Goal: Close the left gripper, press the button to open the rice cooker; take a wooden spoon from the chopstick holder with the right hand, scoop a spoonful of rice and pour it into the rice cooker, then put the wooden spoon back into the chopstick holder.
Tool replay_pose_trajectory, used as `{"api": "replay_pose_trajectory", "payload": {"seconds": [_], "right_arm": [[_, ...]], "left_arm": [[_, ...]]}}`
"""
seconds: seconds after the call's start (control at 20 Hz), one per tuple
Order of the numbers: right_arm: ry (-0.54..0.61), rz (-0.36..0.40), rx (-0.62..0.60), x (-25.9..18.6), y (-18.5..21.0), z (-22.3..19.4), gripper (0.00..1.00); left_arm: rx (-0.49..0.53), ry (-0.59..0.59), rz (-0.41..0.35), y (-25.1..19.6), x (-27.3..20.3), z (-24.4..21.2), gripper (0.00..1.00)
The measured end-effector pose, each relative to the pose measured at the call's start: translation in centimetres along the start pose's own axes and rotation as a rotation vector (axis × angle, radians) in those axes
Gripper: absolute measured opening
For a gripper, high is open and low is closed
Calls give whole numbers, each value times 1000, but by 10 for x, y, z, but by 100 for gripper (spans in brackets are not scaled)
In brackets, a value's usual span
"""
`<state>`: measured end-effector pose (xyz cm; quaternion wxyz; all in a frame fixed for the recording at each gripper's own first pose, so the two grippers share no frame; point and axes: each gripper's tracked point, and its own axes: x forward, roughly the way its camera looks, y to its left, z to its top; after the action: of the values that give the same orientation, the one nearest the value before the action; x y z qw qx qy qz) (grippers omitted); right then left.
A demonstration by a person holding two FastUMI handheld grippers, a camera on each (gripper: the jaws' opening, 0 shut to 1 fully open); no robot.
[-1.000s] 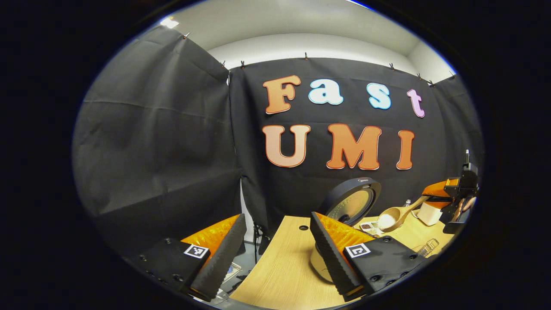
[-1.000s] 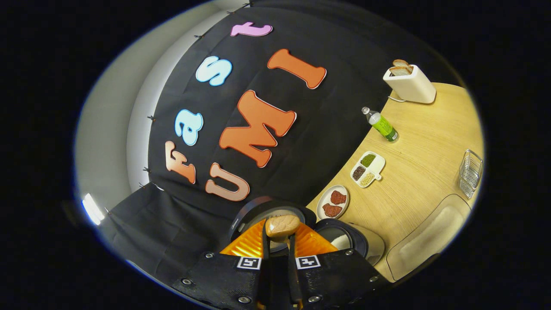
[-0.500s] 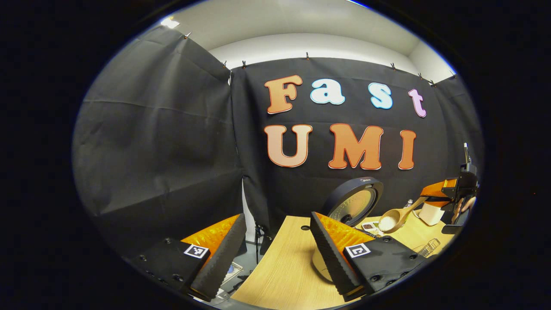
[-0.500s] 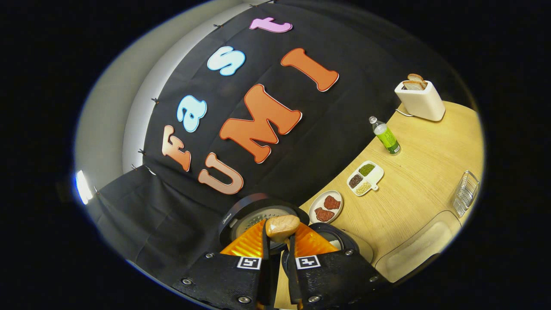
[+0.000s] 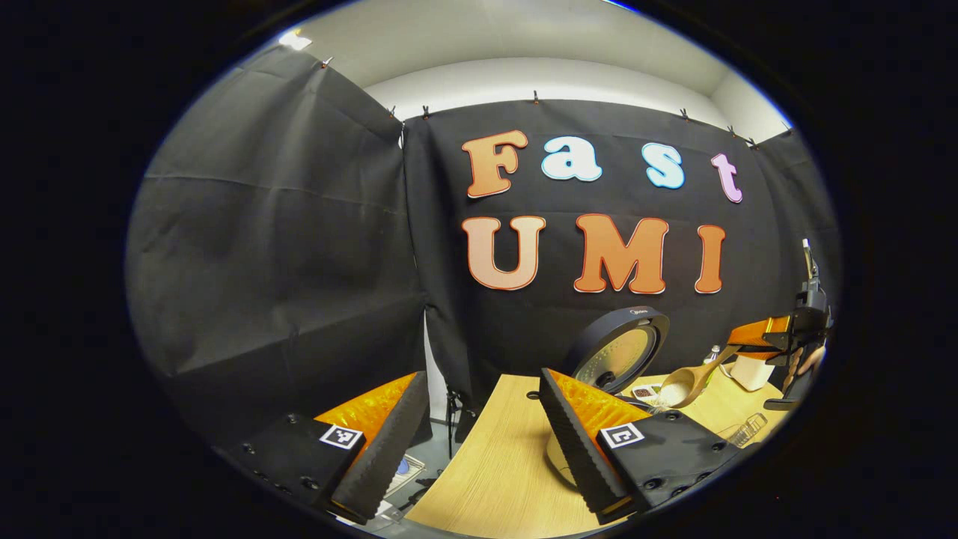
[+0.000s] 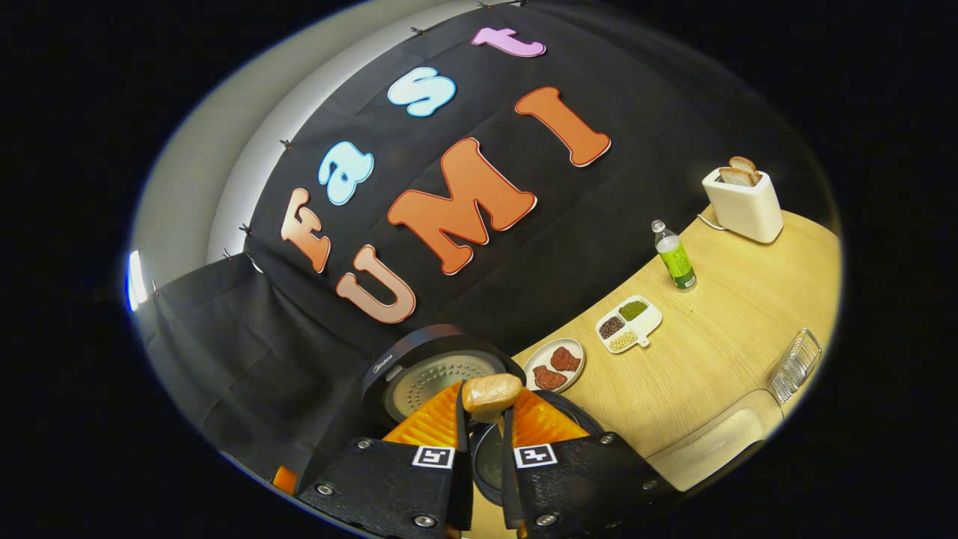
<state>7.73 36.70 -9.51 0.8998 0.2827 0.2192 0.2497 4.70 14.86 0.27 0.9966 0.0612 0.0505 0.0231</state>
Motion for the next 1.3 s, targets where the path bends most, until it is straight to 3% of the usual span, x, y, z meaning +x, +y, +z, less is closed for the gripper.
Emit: {"api": "replay_pose_trajectory", "payload": {"seconds": [0.55, 0.9, 1.3], "right_arm": [[26, 7, -156, 1, 11, -13, 14], [31, 12, -318, 2, 19, -20, 14], [13, 76, -501, 4, 32, -27, 15]], "left_arm": [[1, 5, 1, -1, -1, -2, 99], [-4, 9, 12, 3, -2, -5, 98], [-2, 21, 20, 8, -1, -11, 100]]}}
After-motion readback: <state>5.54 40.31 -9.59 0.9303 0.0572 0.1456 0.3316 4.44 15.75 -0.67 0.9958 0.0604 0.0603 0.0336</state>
